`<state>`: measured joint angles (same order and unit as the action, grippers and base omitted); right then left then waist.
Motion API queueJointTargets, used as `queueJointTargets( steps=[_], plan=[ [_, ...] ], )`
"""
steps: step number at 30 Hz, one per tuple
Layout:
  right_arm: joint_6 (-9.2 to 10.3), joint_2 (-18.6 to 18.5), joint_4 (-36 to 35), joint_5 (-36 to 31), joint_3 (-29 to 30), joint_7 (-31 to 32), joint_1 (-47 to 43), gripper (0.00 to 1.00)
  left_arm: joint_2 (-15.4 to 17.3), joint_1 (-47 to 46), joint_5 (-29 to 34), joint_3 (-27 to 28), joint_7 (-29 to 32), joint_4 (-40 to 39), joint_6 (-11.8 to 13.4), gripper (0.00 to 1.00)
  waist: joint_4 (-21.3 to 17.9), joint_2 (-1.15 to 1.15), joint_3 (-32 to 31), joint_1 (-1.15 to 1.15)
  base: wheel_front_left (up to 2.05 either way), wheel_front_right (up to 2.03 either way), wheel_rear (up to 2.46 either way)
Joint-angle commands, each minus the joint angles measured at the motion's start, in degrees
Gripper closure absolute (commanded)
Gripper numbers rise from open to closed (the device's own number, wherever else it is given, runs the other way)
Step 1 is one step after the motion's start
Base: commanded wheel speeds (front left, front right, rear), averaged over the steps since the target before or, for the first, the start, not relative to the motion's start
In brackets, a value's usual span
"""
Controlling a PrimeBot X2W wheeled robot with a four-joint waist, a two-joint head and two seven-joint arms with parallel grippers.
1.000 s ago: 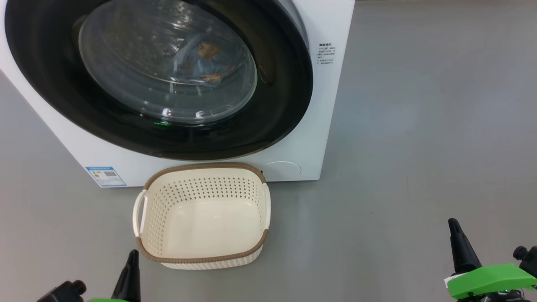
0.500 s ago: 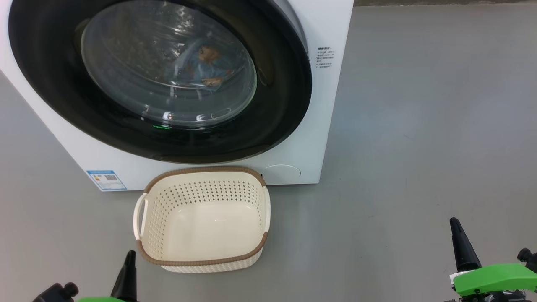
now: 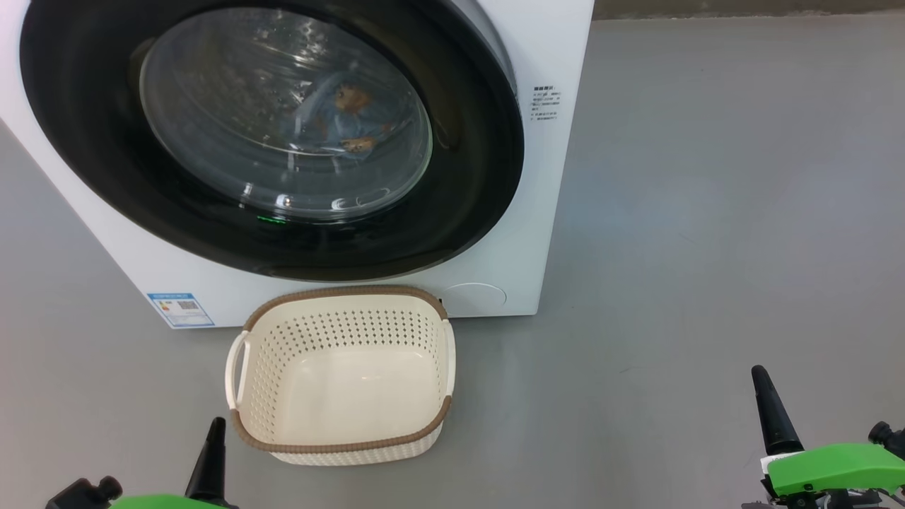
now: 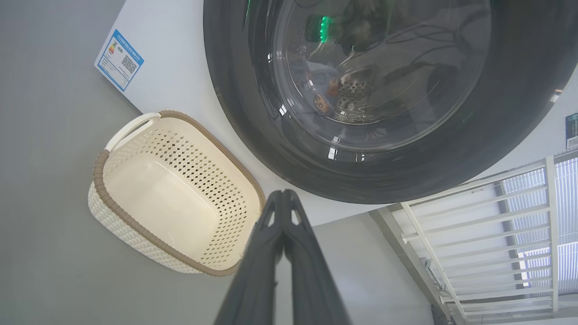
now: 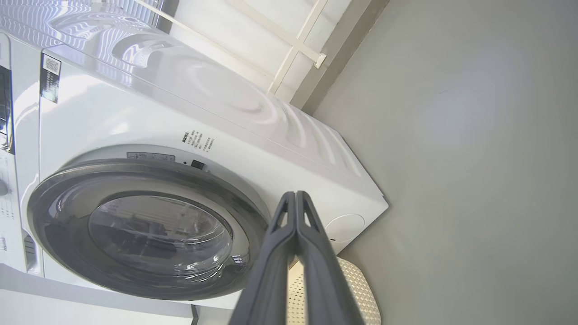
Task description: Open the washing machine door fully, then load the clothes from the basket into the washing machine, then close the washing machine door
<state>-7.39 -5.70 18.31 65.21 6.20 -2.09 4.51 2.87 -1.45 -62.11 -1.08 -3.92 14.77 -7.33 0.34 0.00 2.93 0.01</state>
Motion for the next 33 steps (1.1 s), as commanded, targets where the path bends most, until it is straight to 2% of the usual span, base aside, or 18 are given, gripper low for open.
queueJointTargets(
  steps=[1, 33],
  plan=[
    [-0.07, -0.32, -1.73, 1.42, -0.56, 0.38, 1.25, 1.0, 1.29, -2.42, -1.54, 1.61, 0.45, -1.09, -0.11, 1.0, -0.01, 0.0, -0.07, 0.0, 0.0, 0.0, 0.0],
    [-0.09, 1.75, -3.41, 18.2, 0.06, 5.81, 1.53, 1.0, 1.49, -3.82, -21.53, 4.11, 5.85, -0.91, -0.14, 1.0, -0.22, 0.0, -1.84, 0.0, 0.0, 0.0, 0.0]
  ],
)
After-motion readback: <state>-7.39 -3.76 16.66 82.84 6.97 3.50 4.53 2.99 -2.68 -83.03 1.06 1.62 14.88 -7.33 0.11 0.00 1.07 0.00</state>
